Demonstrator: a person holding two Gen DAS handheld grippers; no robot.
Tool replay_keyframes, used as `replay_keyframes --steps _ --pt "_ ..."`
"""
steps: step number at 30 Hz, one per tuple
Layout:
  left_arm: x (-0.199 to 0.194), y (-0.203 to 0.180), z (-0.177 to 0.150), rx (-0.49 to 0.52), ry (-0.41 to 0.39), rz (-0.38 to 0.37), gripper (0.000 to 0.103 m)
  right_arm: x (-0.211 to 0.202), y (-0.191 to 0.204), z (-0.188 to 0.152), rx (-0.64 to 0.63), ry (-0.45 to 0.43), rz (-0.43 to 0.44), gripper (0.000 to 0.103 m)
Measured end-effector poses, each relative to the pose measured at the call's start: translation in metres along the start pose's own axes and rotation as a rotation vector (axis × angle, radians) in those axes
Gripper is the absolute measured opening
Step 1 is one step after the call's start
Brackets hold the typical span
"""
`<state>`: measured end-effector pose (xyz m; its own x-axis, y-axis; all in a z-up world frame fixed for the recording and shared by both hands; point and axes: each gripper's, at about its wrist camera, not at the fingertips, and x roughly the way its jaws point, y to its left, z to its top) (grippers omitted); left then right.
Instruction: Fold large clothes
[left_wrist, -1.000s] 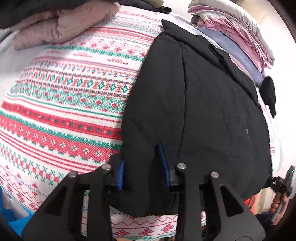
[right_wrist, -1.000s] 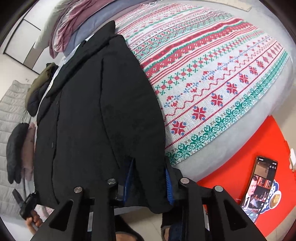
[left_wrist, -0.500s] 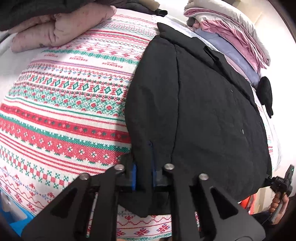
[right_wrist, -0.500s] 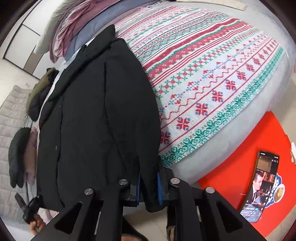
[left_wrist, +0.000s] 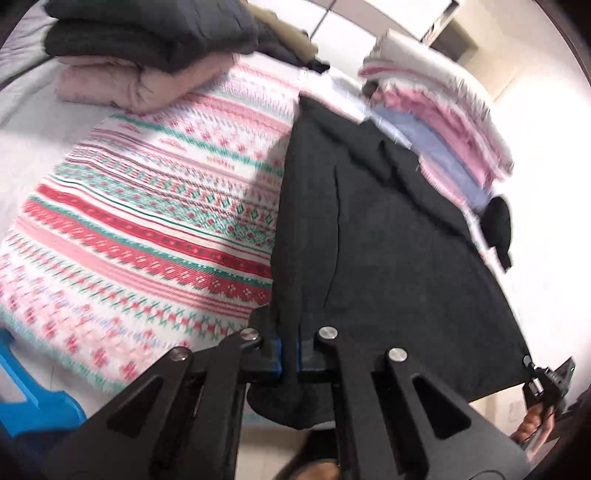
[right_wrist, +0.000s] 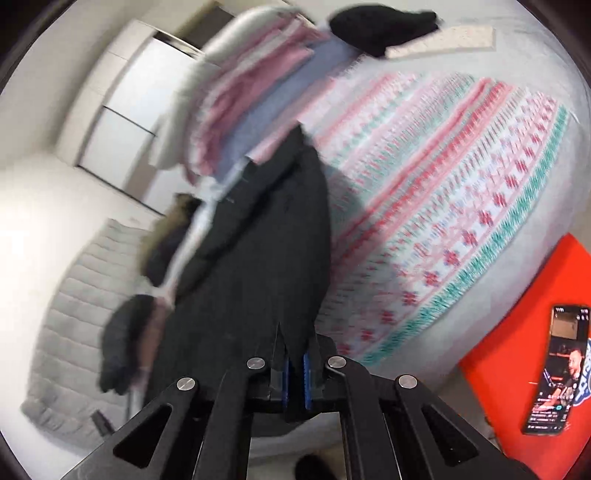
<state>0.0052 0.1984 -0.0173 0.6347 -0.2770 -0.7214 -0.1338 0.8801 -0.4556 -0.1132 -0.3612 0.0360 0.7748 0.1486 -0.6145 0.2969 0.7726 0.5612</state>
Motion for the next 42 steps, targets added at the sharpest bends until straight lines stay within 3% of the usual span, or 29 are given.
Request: replay_keyframes --steps 5,9,13,16,32,37,42 --pt "-0.09 -0.012 -0.005 -0.001 -0.081 -0.109 0.005 -0.063 0.036 0.008 -0.078 -0.116 0.097 0.004" --pt "-0.123 -0.015 -0.012 0.012 -0.138 -0.109 0.005 -0.092 0.059 -0.001 -0.123 -0.183 0.164 0.004" --pt "-0.087 -0.01 -0.003 -0.033 -0.07 -0.047 0.005 -0.067 0.061 0.002 -0.104 -0.148 0.146 0.004" --pt "-0.071 -0.01 0.002 -0.05 -0.042 -0.048 0.005 -0.046 0.053 0.009 -0.06 -0.121 0.126 0.004" --pt "-0.019 -0.041 0.095 -0.042 -0.09 -0.017 0.005 0.03 0.08 0.084 -0.036 -0.175 0.148 0.005" --pt "0.023 -0.06 0.153 -0.069 -0.086 -0.002 0.005 0.062 0.086 0.12 -0.049 -0.185 0.125 0.005" --pt "0.085 -0.099 0.231 -0.079 -0.108 0.092 0.005 0.119 0.109 0.19 -0.071 -0.2 0.082 0.005"
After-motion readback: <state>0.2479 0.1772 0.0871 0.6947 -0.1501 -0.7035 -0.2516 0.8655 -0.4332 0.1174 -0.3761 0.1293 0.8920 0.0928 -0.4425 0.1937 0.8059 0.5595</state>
